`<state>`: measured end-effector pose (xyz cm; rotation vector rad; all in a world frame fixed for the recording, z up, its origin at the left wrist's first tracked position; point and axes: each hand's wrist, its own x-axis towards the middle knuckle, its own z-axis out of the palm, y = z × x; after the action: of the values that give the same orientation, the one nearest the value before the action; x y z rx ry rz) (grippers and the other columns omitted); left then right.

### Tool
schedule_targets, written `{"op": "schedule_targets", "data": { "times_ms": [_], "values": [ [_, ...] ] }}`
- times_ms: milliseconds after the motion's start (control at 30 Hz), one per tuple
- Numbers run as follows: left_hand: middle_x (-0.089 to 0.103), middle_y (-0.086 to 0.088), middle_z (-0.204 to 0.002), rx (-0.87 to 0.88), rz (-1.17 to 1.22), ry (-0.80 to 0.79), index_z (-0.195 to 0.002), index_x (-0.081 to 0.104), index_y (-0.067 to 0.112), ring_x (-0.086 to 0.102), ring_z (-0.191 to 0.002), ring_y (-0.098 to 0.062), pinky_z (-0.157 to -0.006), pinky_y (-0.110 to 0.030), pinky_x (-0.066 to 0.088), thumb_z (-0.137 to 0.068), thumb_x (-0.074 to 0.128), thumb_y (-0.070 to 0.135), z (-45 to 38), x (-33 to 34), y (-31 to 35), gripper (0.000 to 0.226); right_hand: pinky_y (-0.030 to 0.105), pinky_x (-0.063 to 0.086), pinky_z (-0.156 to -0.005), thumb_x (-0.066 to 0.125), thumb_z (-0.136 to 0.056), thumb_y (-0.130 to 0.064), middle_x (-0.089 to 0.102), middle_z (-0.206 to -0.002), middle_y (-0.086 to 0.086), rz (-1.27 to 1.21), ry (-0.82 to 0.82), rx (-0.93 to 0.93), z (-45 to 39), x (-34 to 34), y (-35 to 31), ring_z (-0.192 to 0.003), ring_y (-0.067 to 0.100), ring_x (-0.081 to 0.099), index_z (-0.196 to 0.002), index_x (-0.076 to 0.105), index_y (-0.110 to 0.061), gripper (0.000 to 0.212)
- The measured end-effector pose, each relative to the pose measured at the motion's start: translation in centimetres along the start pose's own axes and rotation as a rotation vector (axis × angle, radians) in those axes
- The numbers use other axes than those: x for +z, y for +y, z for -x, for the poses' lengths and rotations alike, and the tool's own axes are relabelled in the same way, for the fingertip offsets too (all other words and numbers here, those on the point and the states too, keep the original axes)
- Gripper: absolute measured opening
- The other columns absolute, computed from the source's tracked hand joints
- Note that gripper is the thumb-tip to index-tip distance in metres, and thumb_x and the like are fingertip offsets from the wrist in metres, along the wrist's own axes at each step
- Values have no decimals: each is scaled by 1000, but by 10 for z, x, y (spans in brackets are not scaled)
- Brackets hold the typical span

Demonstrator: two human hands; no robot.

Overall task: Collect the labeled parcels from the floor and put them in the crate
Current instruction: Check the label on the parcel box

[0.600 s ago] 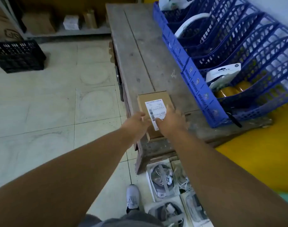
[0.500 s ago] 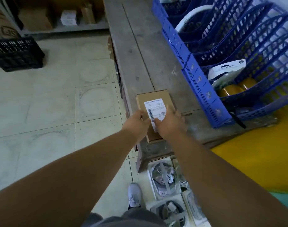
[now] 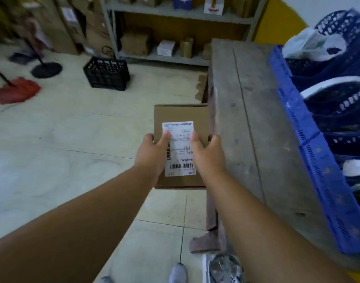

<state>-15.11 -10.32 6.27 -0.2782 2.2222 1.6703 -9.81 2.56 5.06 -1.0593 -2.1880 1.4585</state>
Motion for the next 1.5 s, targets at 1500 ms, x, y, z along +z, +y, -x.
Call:
{"op": "schedule_targets", "data": {
  "times_ms": [1500],
  "values": [
    [74, -1, -90, 198, 139, 417, -101, 64, 26, 73, -74, -11, -66, -33, 61, -93, 26, 70, -605, -506, 166, 58, 9, 41, -49, 39, -73, -85, 65, -77, -12, -179, -388, -386, -234, 715, -435, -71, -10, 61, -84, 51, -28, 59]
  ]
}}
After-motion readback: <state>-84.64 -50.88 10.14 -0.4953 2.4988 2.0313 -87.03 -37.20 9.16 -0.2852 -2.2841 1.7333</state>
